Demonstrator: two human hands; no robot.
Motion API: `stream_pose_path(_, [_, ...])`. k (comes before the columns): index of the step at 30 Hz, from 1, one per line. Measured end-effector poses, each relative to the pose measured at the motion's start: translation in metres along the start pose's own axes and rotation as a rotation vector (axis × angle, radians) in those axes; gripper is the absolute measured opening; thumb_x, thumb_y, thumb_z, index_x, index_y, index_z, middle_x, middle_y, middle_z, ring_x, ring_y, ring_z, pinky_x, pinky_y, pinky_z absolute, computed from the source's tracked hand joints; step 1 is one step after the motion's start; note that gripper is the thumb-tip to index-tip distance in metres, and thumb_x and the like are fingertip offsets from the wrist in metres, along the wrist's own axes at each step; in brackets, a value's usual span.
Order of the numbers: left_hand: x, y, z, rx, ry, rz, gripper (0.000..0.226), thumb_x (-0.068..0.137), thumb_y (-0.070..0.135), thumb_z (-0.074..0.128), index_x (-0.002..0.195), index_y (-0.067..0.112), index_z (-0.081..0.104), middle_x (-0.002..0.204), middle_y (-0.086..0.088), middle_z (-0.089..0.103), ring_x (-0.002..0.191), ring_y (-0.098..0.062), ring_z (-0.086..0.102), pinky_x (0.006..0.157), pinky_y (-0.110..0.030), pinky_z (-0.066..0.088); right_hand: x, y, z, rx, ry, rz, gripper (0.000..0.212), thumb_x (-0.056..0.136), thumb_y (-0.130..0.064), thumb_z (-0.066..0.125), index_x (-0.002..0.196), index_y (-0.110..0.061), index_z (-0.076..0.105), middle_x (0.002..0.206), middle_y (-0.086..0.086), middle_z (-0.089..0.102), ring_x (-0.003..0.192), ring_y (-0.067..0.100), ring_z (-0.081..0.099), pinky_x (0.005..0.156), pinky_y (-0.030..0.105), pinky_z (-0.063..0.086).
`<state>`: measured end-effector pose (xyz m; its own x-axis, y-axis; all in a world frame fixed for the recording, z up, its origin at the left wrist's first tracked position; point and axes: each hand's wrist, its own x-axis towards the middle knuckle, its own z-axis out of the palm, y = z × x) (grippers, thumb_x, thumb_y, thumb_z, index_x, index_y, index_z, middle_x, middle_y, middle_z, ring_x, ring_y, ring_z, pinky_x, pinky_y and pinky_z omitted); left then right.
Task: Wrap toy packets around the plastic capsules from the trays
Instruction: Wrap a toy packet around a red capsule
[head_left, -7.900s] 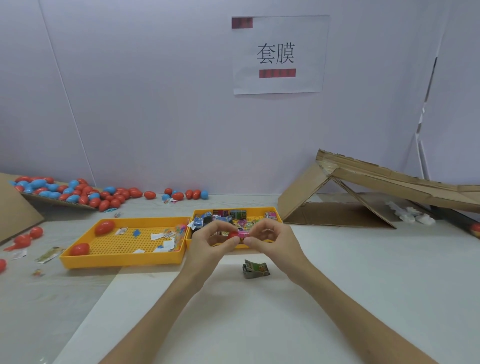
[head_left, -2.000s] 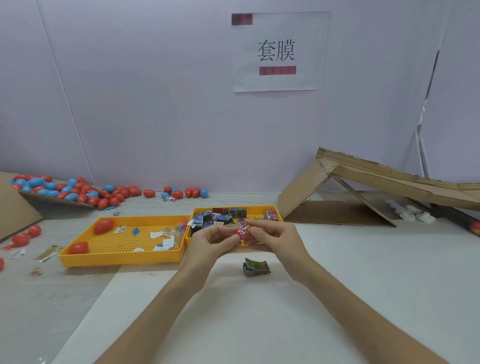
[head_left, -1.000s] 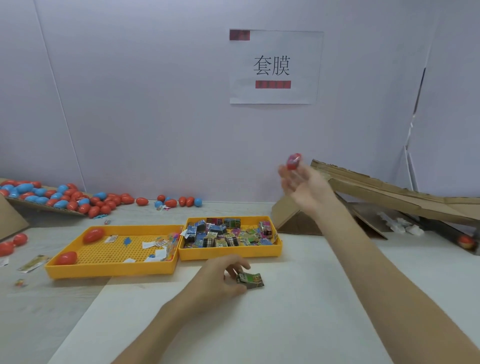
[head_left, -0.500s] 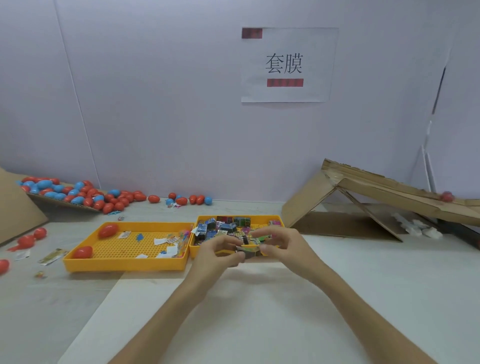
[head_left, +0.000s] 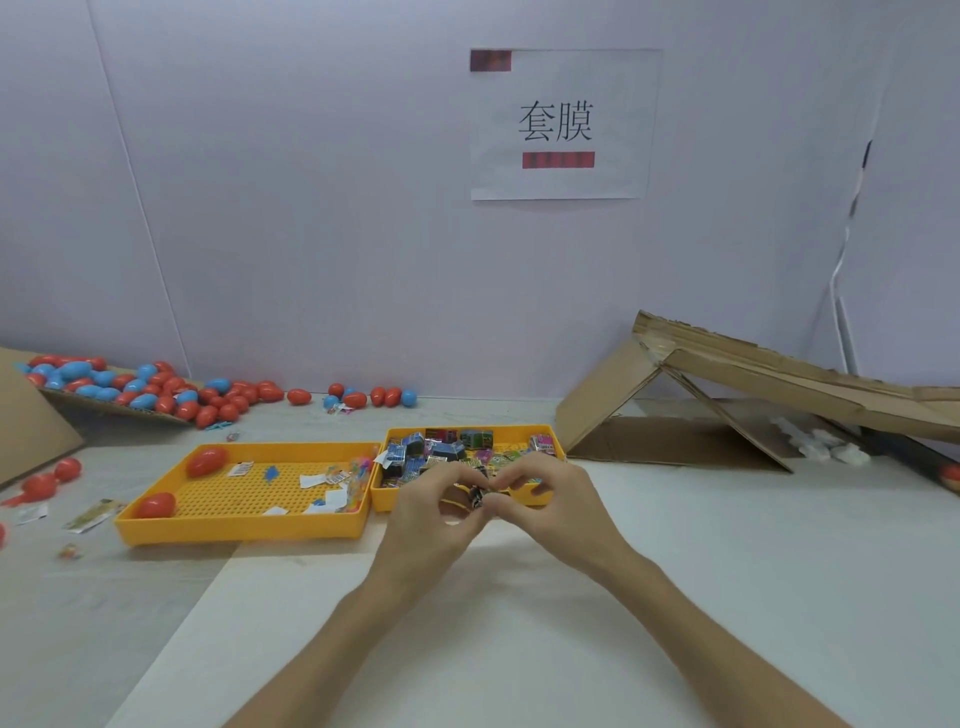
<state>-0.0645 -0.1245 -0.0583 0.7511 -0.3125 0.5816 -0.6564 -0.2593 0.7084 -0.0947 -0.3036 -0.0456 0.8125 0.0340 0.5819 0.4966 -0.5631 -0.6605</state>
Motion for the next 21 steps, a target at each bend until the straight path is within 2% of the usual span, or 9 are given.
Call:
stream_pose_path(6, [-0.0019, -0.001, 0.0017, 0.06, -0.012, 0.042, 0.033, 0.085, 0.011, 0.079, 0.111, 0.026, 0.066, 0.099, 0.011, 0.068, 0.086, -0.008, 0.068, 0.073, -0.019, 0.057, -0.0019, -0.0031, 0.0052, 0.051, -0.015, 0.024, 0.016, 0.081, -0.019, 0.081, 0.077, -0.032, 0.072, 0.078, -0.014, 0.071, 0.075, 0.009, 0.067, 0.068, 0.018, 0.052])
stream_pose_path(9, [-0.002, -0.0007, 0.0017, 0.058, -0.009, 0.041, 0.031, 0.084, 0.011, 0.08, 0.11, 0.023, 0.068, 0.099, 0.011, 0.067, 0.086, -0.009, 0.067, 0.072, -0.021, 0.058, -0.0018, -0.0031, 0.0066, 0.053, -0.032, 0.052, 0.017, 0.084, -0.013, 0.075, 0.078, -0.029, 0.074, 0.077, -0.013, 0.072, 0.075, 0.01, 0.069, 0.07, 0.025, 0.056])
stream_pose_path(14, [-0.0014, 0.0006, 0.0015, 0.082, -0.029, 0.07, 0.026, 0.083, 0.009, 0.08, 0.106, 0.016, 0.071, 0.1, 0.006, 0.066, 0.084, -0.012, 0.066, 0.073, -0.025, 0.059, -0.0021, -0.0035, 0.0062, 0.051, -0.016, 0.07, 0.02, 0.084, -0.008, 0.072, 0.075, -0.025, 0.075, 0.073, -0.011, 0.072, 0.071, 0.011, 0.069, 0.068, 0.027, 0.057])
stream_pose_path(18, [-0.0012, 0.0023, 0.0011, 0.086, -0.034, 0.071, 0.024, 0.083, 0.006, 0.079, 0.104, 0.013, 0.071, 0.1, 0.006, 0.066, 0.084, -0.012, 0.066, 0.073, -0.025, 0.059, -0.0029, -0.006, 0.0068, 0.077, -0.021, 0.083, 0.02, 0.083, -0.009, 0.075, 0.074, -0.027, 0.075, 0.072, -0.01, 0.073, 0.07, 0.011, 0.069, 0.067, 0.028, 0.057])
stream_pose_path(21, [0.0, 0.0033, -0.0001, 0.013, 0.007, -0.006, 0.023, 0.083, 0.006, 0.08, 0.101, 0.015, 0.071, 0.097, 0.007, 0.069, 0.085, -0.009, 0.069, 0.074, -0.023, 0.059, 0.0004, -0.0091, 0.0041, 0.144, 0.01, 0.112, 0.018, 0.088, -0.017, 0.075, 0.076, -0.03, 0.075, 0.076, -0.009, 0.073, 0.071, 0.006, 0.067, 0.065, 0.024, 0.054])
